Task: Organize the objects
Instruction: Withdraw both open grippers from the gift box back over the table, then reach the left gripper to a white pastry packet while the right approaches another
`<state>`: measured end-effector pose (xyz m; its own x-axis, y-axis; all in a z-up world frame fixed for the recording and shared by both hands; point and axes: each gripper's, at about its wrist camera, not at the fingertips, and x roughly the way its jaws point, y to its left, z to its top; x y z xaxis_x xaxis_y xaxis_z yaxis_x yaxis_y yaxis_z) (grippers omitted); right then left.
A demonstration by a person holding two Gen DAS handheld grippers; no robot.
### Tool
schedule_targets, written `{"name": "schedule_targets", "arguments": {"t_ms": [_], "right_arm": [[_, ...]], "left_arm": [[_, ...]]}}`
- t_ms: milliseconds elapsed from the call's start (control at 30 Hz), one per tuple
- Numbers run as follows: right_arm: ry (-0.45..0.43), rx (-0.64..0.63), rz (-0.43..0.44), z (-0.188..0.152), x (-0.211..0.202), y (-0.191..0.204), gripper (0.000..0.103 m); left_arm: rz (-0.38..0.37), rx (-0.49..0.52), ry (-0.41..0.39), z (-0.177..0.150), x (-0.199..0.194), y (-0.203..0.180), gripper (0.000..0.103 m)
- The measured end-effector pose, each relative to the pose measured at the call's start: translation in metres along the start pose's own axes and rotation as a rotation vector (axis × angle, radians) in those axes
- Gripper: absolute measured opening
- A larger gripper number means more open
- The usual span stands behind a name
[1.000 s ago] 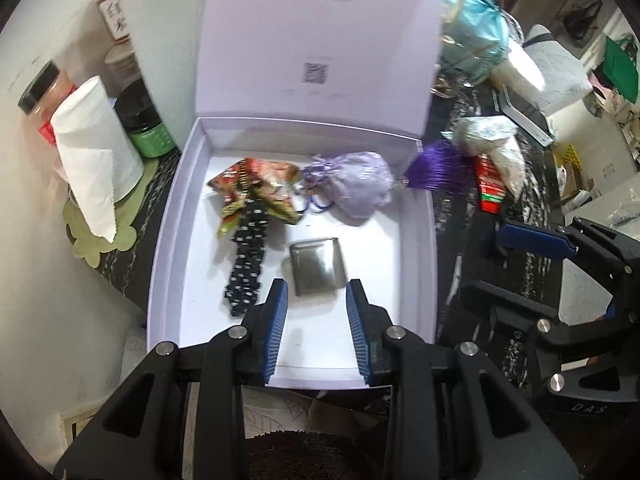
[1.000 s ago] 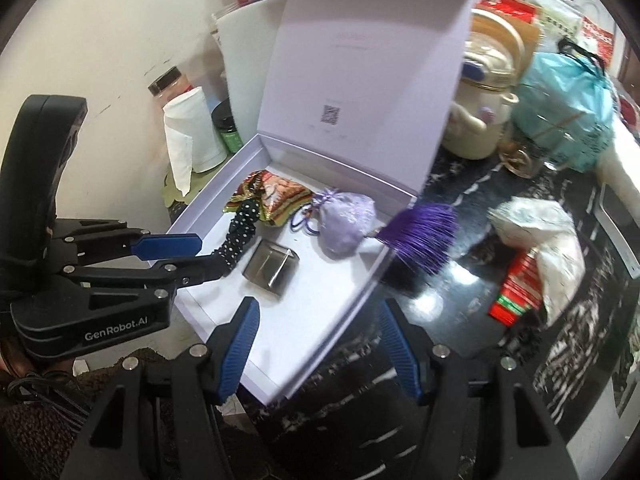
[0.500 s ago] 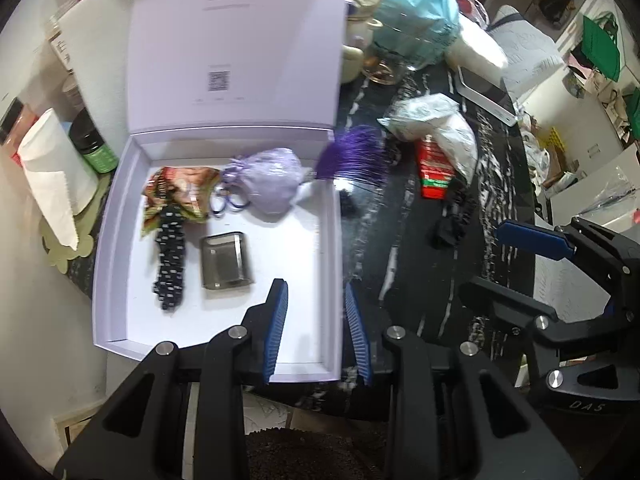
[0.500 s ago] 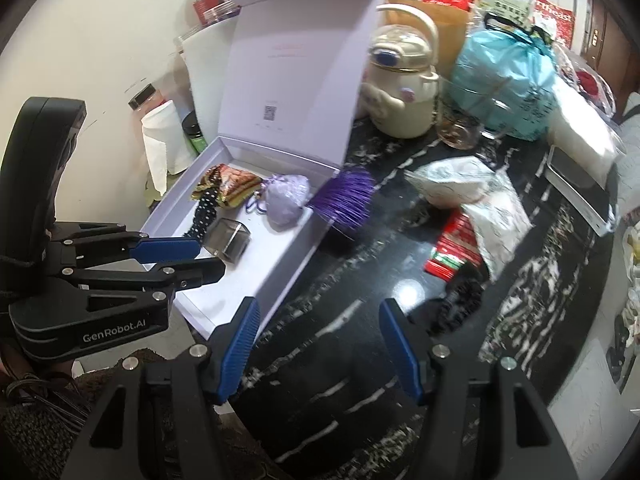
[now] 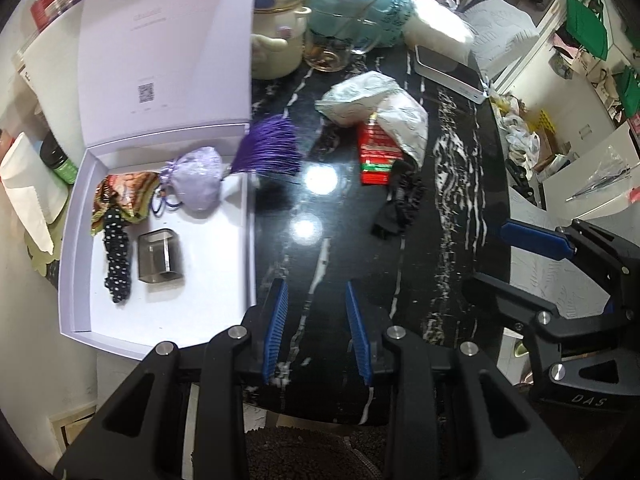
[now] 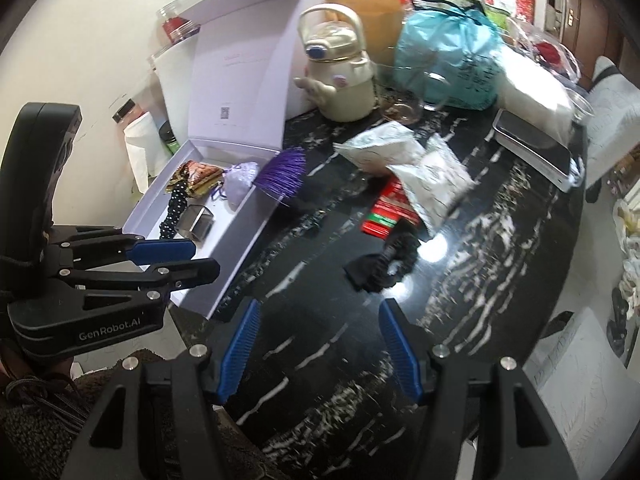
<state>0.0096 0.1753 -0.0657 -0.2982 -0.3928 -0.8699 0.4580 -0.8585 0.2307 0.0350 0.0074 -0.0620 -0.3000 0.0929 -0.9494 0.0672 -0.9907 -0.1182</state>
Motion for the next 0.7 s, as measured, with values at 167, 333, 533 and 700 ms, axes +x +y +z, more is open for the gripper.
{"name": "schedule_targets", "arguments": {"t_ms": [167, 333, 533, 700], "right_arm": [[-0.007, 0.031, -0.008, -0.009, -0.009, -0.019, 0.063], [-0.021, 0.068, -0.014, -0.014, -0.017, -0.036, 0.063], [-0.031, 0.13, -0.005, -0.017, -0.017, -0.049, 0.063], [-0.039, 0.188, -0.018, -0.016, -0.012, -0.057, 0.063]], "left_arm": [[0.006, 0.008, -0.013, 0.001, 0.0, -0.021, 0.028], [0.0, 0.023, -0.021, 0.011, -0.001, -0.035, 0.028], [-0.014, 0.058, -0.022, 0.019, 0.004, -0.045, 0.028], [-0.029, 0.088, -0.001, 0.03, 0.016, -0.046, 0.028]]}}
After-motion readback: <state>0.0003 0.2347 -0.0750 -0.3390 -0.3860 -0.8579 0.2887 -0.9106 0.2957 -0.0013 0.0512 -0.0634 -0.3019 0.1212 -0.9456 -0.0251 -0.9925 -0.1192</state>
